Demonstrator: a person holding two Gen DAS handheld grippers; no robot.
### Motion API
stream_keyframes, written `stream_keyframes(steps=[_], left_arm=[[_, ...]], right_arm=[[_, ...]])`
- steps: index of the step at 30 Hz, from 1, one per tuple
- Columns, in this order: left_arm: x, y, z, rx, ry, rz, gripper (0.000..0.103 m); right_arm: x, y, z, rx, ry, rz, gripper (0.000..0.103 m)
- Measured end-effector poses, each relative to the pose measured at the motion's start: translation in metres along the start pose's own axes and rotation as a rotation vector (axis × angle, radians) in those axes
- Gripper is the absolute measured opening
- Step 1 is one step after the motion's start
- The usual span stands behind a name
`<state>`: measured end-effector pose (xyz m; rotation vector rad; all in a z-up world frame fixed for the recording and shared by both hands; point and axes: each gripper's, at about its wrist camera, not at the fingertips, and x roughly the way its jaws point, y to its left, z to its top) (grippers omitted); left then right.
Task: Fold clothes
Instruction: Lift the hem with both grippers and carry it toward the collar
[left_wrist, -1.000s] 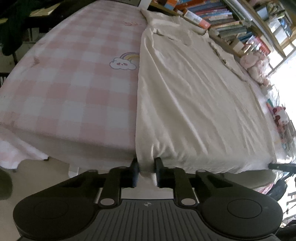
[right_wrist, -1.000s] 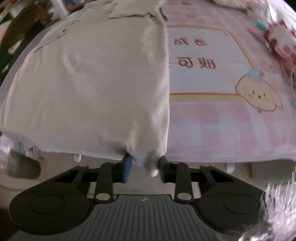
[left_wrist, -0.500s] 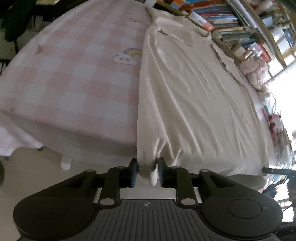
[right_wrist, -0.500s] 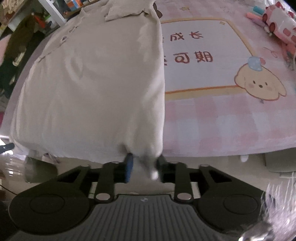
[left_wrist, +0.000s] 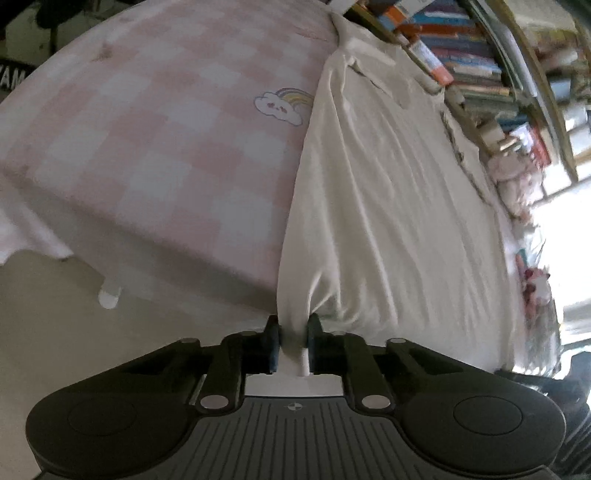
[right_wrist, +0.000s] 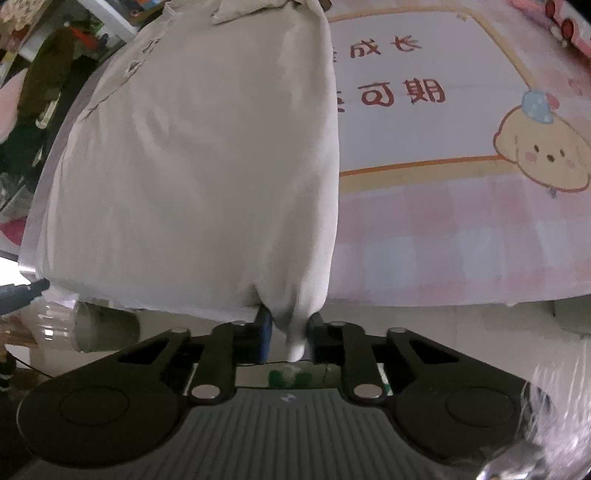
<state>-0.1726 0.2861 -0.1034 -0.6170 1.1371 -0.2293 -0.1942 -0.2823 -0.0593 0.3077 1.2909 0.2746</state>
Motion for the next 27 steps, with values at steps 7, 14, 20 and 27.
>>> stream_keyframes(steps=[7,14,20,27], left_arm=[[-0.014,-0.004,-0.012,0.028,0.016,-0.059,0.010],[-0.016,0.000,-0.042,0.038,0.123,-0.067,0.010],[-0.020,0.011,-0.075,0.036,0.236,-0.070,0.010],[-0.030,-0.001,-0.075,0.124,0.263,-0.101,0.010]], right_arm=[[-0.027,-0.009,-0.016,0.045,-0.056,0.027,0.010],[-0.050,-0.024,-0.056,0.115,-0.026,0.030,0.009],[-0.060,-0.032,-0.109,0.180,0.047,0.010,0.009],[-0.063,-0.023,-0.126,0.210,0.037,-0.012,0.009]])
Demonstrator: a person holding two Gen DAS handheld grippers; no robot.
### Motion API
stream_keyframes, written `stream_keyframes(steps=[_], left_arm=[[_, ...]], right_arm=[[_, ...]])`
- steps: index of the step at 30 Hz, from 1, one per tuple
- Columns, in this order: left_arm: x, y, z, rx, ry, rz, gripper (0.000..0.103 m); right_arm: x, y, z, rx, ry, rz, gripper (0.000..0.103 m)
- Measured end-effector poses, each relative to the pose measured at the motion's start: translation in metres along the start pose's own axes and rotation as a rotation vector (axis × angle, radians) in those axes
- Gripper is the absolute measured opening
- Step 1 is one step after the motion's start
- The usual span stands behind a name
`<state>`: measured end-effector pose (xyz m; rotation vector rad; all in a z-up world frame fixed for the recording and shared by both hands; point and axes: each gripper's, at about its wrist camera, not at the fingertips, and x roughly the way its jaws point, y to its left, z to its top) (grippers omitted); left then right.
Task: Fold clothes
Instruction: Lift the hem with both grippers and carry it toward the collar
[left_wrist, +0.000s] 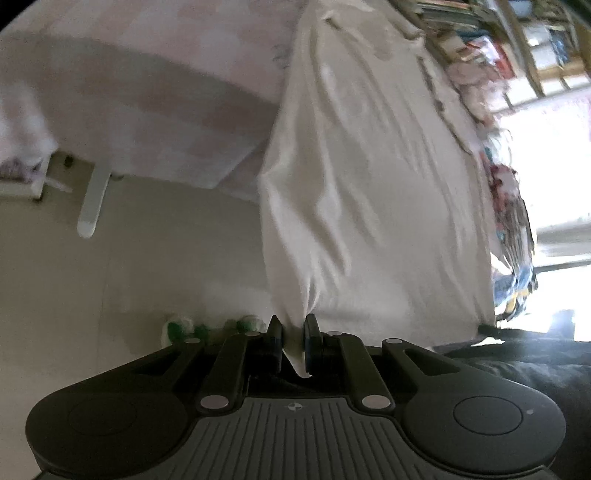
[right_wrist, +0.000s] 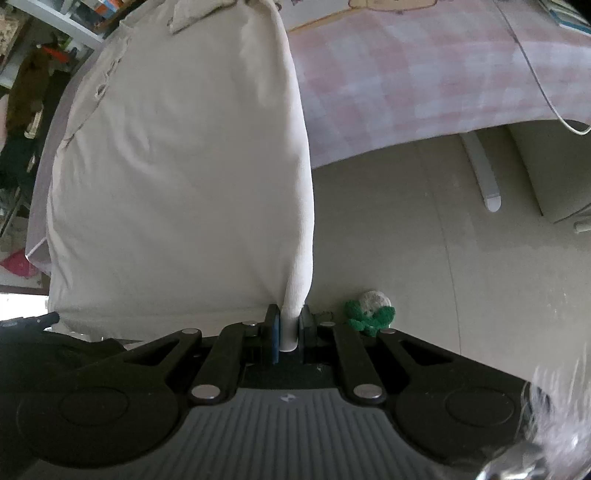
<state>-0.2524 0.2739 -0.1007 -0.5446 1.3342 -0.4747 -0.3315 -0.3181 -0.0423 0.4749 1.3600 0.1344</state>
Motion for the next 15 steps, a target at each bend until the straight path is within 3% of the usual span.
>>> stream_keyframes(steps=[5,10,15], left_arm=[[-0.025,-0.015,0.018,0.039,-0.112,-0.068,0.010],[-0.052,-0.029,0.046,0.027,-0.299,-0.189,0.010],[-0.064,-0.028,0.078,-0.066,-0.479,-0.324,0.009]], right_arm=[[-0.020,0.005,0.002,0.006,-0.076,0.040,0.009],[-0.055,0.011,0.017,0.093,-0.262,0.192,0.009],[-0.077,0.011,0.051,0.200,-0.459,0.365,0.009]])
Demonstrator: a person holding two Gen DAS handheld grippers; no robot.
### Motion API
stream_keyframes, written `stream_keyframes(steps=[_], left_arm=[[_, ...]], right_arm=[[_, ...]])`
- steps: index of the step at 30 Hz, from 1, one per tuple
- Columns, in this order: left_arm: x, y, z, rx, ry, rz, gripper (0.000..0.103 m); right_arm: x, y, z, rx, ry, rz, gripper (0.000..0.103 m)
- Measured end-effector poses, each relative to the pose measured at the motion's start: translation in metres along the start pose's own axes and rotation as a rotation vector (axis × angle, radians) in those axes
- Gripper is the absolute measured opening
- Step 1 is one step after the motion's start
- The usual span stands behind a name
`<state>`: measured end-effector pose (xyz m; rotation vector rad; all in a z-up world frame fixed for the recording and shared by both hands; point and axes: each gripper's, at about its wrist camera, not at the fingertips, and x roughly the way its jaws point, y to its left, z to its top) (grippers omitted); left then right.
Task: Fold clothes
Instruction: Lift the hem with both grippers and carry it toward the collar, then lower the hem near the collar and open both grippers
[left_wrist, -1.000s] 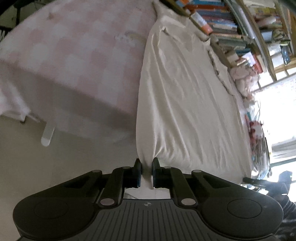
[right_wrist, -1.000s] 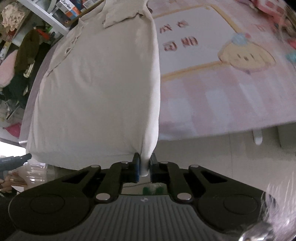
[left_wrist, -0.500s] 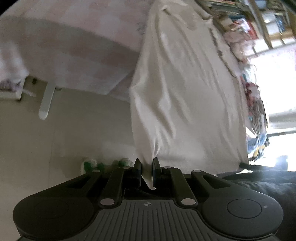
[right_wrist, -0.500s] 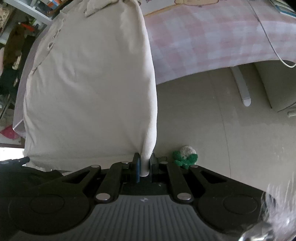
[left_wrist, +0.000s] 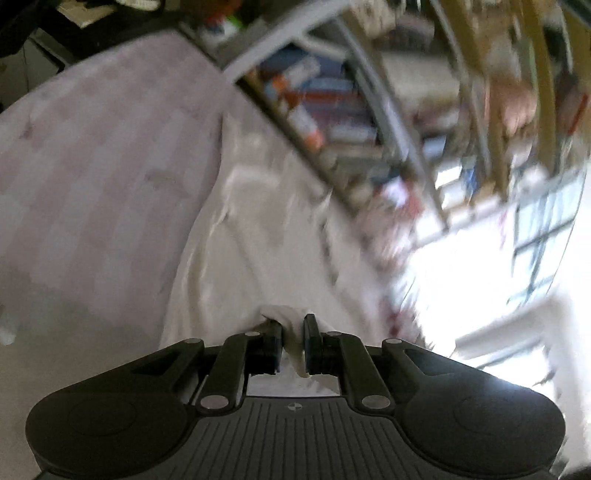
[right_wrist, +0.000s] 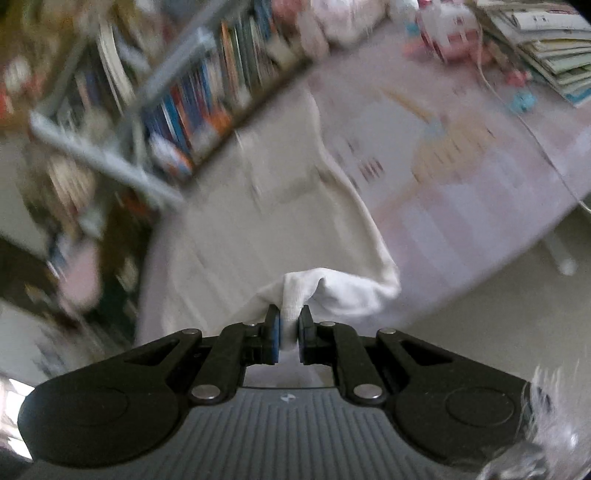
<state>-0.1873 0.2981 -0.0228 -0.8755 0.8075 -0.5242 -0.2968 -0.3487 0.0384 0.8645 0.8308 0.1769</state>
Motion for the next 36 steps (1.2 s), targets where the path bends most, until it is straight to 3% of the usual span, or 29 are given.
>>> stream_keyframes(steps=[9,14,26,36], left_arm=[[0.037,-0.018,0.056,0.010,-0.114,-0.059,0.009],[0.058,-0.027,0.084,0.007,-0.158,-0.063,0.010],[0.140,-0.041,0.141,-0.032,-0.229,0.106,0.010],[0.194,-0.050,0.171,-0.043,-0.248,0.266,0.010]], right_arm=[[0.044,0.032,0.061,0.031,-0.202,0.104,0.009],[0.075,0.043,0.100,0.010,-0.221,0.126,0.009],[0.176,0.048,0.189,-0.091,-0.159,0.038,0.009],[0.251,0.069,0.235,-0.303,-0.098,-0.118,0.009]])
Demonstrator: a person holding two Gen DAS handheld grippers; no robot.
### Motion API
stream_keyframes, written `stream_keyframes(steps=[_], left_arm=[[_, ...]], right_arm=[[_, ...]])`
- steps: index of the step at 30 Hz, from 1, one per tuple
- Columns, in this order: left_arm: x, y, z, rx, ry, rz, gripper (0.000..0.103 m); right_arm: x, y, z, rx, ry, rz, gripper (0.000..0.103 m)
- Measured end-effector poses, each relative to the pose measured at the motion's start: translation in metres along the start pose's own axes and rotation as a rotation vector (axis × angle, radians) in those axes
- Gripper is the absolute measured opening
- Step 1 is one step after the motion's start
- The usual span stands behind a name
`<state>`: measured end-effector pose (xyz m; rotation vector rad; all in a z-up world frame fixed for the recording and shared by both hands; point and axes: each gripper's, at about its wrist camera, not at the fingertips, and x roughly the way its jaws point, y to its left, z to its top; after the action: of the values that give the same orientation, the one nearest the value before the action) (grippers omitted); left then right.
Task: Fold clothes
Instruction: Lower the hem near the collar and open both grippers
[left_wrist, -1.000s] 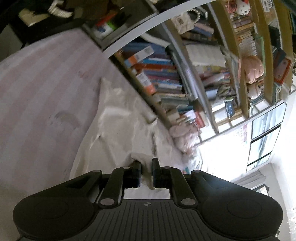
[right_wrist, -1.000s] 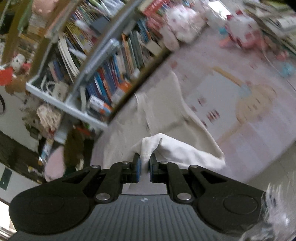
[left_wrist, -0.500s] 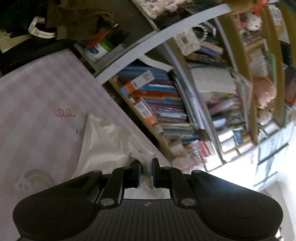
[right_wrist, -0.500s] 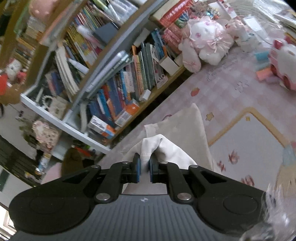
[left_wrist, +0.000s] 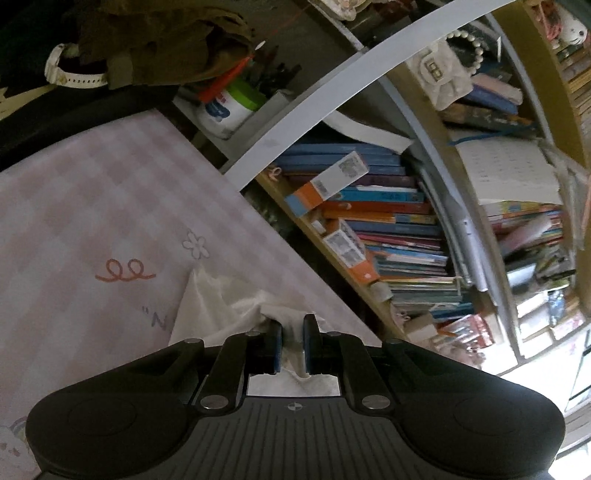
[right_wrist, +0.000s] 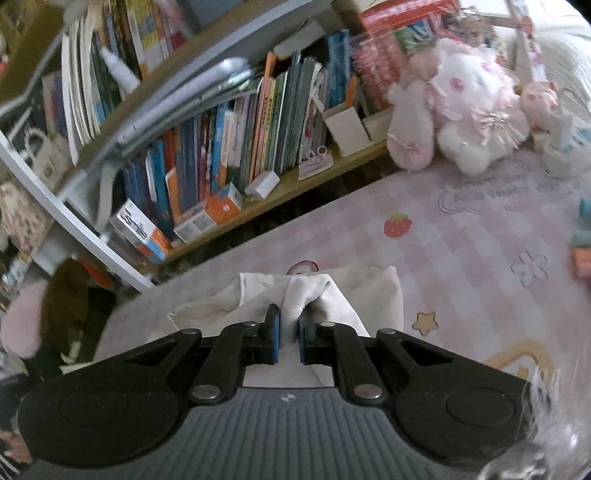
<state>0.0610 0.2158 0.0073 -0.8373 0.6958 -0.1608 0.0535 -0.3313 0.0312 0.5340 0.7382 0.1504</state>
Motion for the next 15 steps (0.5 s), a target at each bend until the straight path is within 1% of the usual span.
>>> stream_keyframes(steps=[5,10,13,15], left_arm=[[0.011,-0.004,0.002,-0.007,-0.004,0.052,0.010],[0.018,-0.004,0.003,-0.016,-0.011,0.087,0.010],[0.021,-0.002,0.006,-0.027,-0.011,0.081,0.010],[0.024,0.001,0.010,-0.043,-0.014,0.063,0.010]], right_arm=[[0.022,-0.002,0.010,-0.040,0.045,0.006,0.009],[0.036,-0.008,0.016,-0.049,0.074,0.012,0.009],[0.041,-0.011,0.019,-0.040,0.079,0.014,0.009],[0.044,-0.016,0.020,0.009,0.073,0.032,0.009]])
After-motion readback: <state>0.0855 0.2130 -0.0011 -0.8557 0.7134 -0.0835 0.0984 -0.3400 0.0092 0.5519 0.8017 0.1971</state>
